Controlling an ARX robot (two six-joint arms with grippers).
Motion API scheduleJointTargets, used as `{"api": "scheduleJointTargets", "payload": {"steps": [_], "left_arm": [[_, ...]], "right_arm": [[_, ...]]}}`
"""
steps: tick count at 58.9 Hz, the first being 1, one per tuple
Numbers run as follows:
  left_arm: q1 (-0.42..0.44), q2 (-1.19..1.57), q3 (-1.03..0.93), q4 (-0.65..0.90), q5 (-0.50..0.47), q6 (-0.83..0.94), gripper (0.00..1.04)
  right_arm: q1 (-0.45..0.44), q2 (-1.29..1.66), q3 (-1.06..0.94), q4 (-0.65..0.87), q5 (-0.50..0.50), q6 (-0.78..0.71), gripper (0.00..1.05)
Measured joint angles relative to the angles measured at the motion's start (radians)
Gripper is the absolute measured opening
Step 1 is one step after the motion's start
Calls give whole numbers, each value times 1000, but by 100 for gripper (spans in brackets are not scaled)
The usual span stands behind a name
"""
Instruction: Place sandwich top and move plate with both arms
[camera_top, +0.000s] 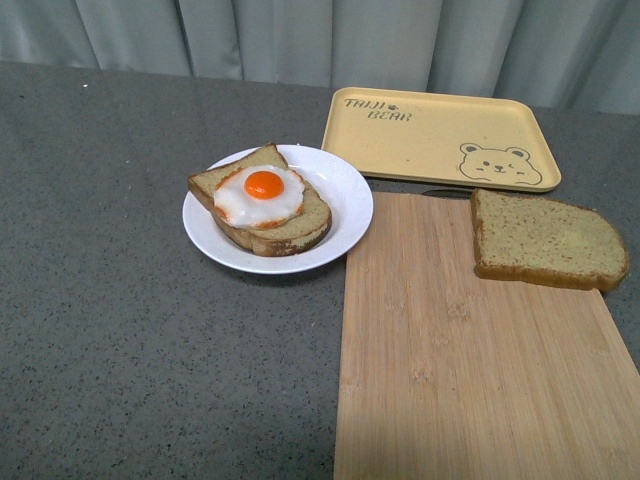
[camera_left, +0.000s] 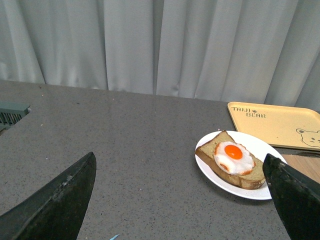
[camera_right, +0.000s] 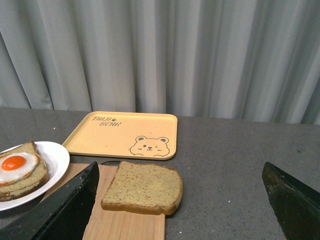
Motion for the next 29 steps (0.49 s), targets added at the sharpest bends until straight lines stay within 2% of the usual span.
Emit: {"api": "scheduleJointTargets", "payload": {"steps": [29], "left_arm": [[0,0,0,0,0,0,98]], "right_arm": [[0,0,0,0,0,0,95]]}}
